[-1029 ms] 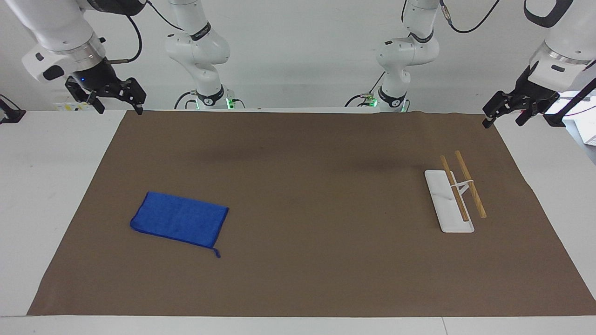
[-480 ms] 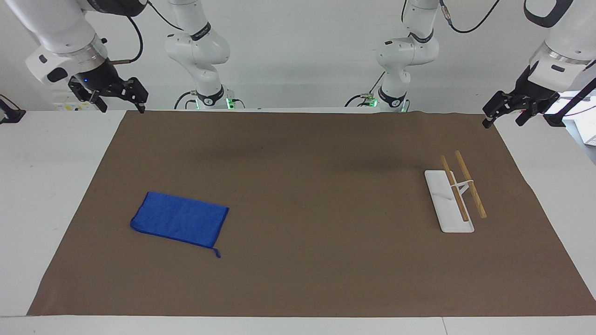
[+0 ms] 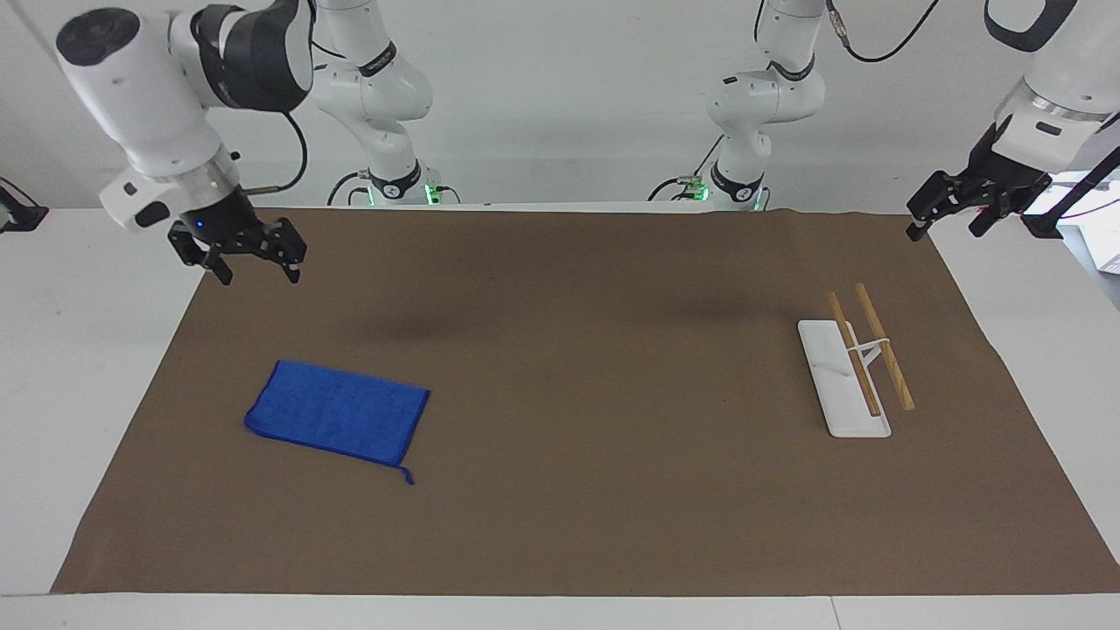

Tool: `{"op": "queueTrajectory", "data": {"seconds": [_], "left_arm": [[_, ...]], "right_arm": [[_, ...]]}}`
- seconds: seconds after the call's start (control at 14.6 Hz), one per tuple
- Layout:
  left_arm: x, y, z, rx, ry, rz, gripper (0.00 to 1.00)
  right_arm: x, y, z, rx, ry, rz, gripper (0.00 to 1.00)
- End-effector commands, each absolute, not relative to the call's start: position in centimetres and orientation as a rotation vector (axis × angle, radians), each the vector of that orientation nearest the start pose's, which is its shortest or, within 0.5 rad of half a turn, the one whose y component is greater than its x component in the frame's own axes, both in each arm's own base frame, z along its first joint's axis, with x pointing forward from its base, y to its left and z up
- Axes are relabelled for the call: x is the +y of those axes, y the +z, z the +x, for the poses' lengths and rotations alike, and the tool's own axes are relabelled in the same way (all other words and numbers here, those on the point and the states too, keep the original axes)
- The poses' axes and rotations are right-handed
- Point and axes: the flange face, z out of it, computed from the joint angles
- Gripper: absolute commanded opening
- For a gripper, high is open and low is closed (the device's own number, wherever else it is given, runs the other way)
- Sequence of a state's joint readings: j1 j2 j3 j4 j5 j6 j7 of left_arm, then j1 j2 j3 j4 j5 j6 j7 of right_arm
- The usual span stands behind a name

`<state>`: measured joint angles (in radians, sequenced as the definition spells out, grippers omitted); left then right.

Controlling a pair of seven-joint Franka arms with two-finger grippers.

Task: Right arm passes towel to left arm to hang
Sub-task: 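Reach the right gripper down and grasp the blue towel's edge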

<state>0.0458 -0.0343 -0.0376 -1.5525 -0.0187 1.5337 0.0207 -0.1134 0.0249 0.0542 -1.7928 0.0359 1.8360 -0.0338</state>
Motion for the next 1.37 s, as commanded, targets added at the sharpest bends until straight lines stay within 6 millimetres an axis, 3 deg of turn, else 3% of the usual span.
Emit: {"op": "queueTrajectory", "data": {"seconds": [0.0,0.21,0.48,0.75,0.96,1.3], "left_arm": [[0.4,64.8,53.7,0.026,-0.037,-3.168,1.0],[0.4,64.8,53.7,0.026,-0.037,-3.168,1.0],[0.4,64.8,53.7,0.026,-0.037,-3.168,1.0],[0.5,64.8,53.7,0.023,-0.037,-3.168,1.0],[0.5,64.8,53.7,0.023,-0.04,-3.168,1.0],[0.4,64.8,53.7,0.026,-0.037,-3.168,1.0]], "right_arm": [[0.7,45.8,59.8,0.14,0.008,-3.076,1.0],[-1.5,39.1,58.8,0.102,-0.001,-3.091,1.0],[-2.2,31.8,58.6,0.016,-0.009,-3.093,0.94],[-3.6,30.6,58.3,0.005,0.015,-3.092,0.87],[-3.5,30.1,58.2,0.053,0.024,-3.091,0.76],[-2.3,30.3,59.1,0.117,0.006,-3.092,0.74]]}}
